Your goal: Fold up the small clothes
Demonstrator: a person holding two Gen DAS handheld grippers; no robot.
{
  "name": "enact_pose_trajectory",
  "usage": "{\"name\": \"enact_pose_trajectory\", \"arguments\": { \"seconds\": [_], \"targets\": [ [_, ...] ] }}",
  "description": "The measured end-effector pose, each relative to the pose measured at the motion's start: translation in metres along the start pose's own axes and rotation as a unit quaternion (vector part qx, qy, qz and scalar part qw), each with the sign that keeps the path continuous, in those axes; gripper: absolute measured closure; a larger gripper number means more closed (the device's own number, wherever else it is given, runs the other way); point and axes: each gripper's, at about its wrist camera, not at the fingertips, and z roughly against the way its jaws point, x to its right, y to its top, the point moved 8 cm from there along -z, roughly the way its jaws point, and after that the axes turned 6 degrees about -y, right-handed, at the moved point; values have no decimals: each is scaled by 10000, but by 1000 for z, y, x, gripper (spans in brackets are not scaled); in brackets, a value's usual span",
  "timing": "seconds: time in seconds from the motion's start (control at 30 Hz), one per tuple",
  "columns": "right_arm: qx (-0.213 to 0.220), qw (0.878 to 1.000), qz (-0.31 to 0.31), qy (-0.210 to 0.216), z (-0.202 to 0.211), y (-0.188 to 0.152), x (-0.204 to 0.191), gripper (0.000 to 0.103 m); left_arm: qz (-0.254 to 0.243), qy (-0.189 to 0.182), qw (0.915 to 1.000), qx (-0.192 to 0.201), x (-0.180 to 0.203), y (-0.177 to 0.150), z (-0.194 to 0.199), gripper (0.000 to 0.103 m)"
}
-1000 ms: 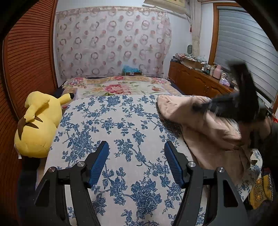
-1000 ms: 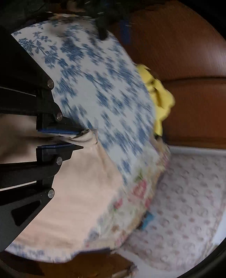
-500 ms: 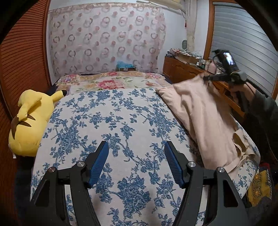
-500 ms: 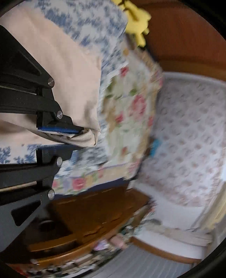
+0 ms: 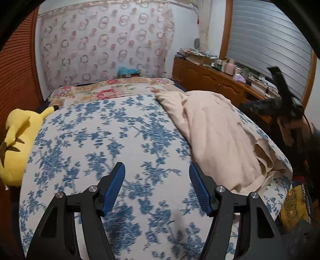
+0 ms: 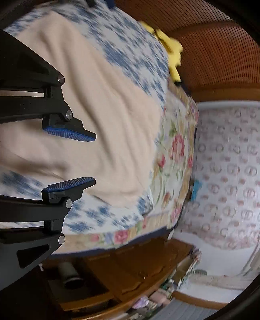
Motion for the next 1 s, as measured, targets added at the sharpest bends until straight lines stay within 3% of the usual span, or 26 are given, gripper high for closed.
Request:
{"name": "enact_pose_trajectory", "arguments": {
  "seconds": [0.17, 0.4, 0.63, 0.77, 1.0],
  "targets": [
    [-56, 9993, 120, 363, 33, -40, -13, 64, -142, -203, 9996, -98, 20, 1, -10, 36],
    [-49, 9938, 466, 1013, 64, -61, -24, 64, -278, -411, 9985, -251, 45, -8, -19, 36],
    [-235, 9956, 415, 804, 63, -83, 10, 66, -324, -491, 9976, -375, 57, -17, -24, 36],
    [-110, 9954, 410, 862, 80, -95, 25, 94, -330, -498, 9976, -364, 59, -17, -22, 36],
    [125, 9968, 228, 756, 128, -125, 60, 100, -329, -563, 9973, -338, 64, -15, -19, 36]
  ]
}}
